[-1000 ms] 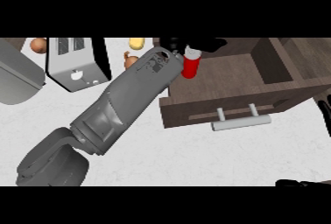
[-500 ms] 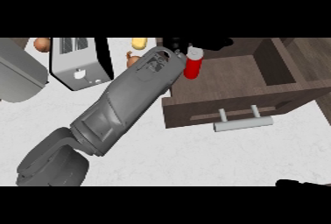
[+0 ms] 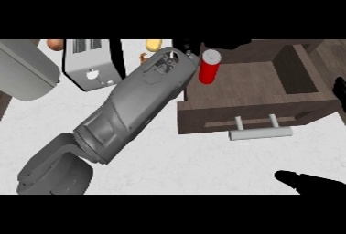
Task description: Pick up the can, place it into the drawer and close the drawer
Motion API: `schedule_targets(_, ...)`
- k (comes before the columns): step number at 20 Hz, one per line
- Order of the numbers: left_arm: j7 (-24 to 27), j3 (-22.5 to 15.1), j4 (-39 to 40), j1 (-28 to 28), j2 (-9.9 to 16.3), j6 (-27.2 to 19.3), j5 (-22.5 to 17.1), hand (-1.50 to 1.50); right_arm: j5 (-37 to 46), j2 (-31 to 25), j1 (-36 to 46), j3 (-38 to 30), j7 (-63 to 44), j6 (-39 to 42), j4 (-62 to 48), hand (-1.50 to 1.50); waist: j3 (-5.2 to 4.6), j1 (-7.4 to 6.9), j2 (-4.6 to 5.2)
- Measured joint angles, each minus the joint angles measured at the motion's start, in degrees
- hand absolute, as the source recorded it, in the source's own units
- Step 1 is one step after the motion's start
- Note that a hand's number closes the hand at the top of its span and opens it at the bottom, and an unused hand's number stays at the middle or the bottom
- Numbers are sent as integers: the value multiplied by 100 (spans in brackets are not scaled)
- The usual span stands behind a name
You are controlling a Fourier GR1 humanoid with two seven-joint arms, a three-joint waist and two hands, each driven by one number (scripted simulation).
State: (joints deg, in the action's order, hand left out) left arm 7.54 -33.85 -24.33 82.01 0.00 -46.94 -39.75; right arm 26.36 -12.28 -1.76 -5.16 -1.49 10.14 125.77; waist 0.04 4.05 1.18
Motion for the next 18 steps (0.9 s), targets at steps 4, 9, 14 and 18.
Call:
schedule_targets(4,-67,-36,-39,66,0,-75,-9,-150,952,-154,163,375,44,-160,-337,-150,-1,-147,-34)
schedule_targets(9,-258,-60,-165,105,7,-129,32,-150,2022,-208,470,832,71,-446,-1096,-150,-3,-311,-73)
schedule_targets(14,-512,23,-308,135,215,-26,147,-150,2828,-187,667,1046,186,-910,-2033,-150,-1,-421,-101)
schedule_targets(18,-789,-50,-802,-110,420,-100,318,-150,3202,84,895,1106,271,-1501,-2817,-150,-2,-508,-130)
